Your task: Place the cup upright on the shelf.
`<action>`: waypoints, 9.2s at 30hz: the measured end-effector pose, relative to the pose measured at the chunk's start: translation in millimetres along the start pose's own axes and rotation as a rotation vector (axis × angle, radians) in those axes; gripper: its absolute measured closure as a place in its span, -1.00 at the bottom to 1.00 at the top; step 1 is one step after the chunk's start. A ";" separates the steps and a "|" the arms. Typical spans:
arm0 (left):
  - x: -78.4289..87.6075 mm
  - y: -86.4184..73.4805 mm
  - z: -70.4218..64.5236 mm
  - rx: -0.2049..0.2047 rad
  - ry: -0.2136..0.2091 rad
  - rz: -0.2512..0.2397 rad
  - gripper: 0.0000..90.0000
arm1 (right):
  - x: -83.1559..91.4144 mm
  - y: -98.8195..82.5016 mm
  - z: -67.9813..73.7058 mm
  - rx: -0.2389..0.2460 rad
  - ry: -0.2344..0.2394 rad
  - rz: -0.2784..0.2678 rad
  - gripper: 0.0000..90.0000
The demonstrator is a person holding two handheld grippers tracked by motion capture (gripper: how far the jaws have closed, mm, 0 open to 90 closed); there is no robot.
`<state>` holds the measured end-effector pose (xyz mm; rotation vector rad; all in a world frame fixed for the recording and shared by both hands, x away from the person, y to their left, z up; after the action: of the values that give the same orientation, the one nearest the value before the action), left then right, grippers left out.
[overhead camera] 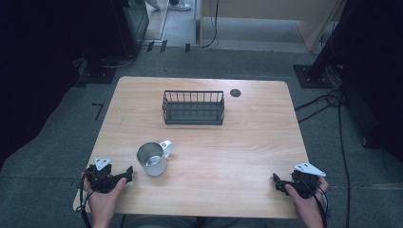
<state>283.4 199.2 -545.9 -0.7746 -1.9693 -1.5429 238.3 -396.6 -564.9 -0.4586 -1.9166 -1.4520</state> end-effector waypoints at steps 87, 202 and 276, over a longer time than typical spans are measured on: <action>-1.3 22.3 -83.0 -0.037 -0.121 -0.063 -0.88 | 0.0 0.0 -0.1 0.000 0.000 0.000 -1.00; -97.7 202.3 -247.3 -0.180 -0.287 -0.091 -0.82 | 0.1 0.1 0.1 -0.003 0.002 0.000 -1.00; -22.7 86.3 -89.1 -0.046 -0.303 -0.101 -1.00 | 0.0 0.1 0.1 -0.002 0.001 0.000 -1.00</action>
<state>365.1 125.9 -483.7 -0.9907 -2.2263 -1.6108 238.3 -396.5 -564.8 -0.4593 -1.9146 -1.4535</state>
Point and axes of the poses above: each handheld gripper's, and its own axes: x roughly backward along the jaws, y roughly out of its top, z roughly to its left, the point moved 5 cm from there along -x, roughly forward along the jaws, and after that the axes turned 14 degrees about x, right-handed, at the moved point
